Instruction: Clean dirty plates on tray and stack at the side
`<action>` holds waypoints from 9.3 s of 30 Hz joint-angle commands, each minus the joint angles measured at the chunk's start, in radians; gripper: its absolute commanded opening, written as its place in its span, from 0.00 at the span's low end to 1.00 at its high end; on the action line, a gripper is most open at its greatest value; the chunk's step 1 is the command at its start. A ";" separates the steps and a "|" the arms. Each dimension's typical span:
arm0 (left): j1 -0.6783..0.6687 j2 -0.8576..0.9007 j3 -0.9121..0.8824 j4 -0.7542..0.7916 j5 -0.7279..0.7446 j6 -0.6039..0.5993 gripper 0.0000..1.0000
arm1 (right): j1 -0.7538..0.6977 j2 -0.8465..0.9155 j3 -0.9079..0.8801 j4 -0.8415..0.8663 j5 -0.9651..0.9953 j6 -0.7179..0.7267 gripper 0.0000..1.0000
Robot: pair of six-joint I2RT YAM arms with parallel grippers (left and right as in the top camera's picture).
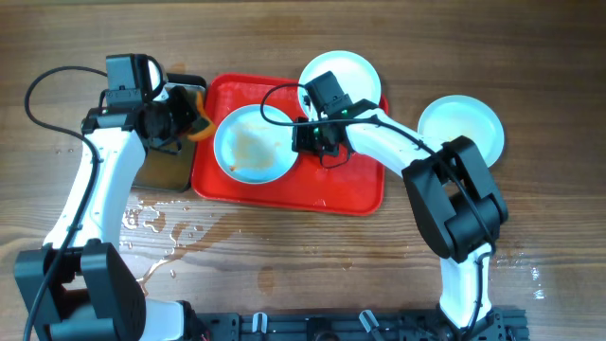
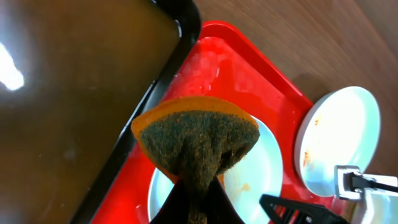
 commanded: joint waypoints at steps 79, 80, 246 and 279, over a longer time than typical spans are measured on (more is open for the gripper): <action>-0.504 0.288 -0.226 0.402 -0.509 -0.306 0.04 | 0.146 -0.238 -0.005 -0.161 0.581 -0.016 0.04; -0.506 0.288 -0.226 0.405 -0.540 -0.306 0.04 | 0.146 -0.237 -0.005 -0.161 0.581 -0.016 0.04; -0.217 -0.117 -0.248 0.141 -0.383 -0.273 0.04 | 0.084 -0.571 0.085 -0.491 1.249 -0.222 0.04; -0.217 -0.117 -0.248 0.141 -0.383 -0.273 0.04 | -0.077 -0.529 0.085 -0.517 0.996 -0.150 0.04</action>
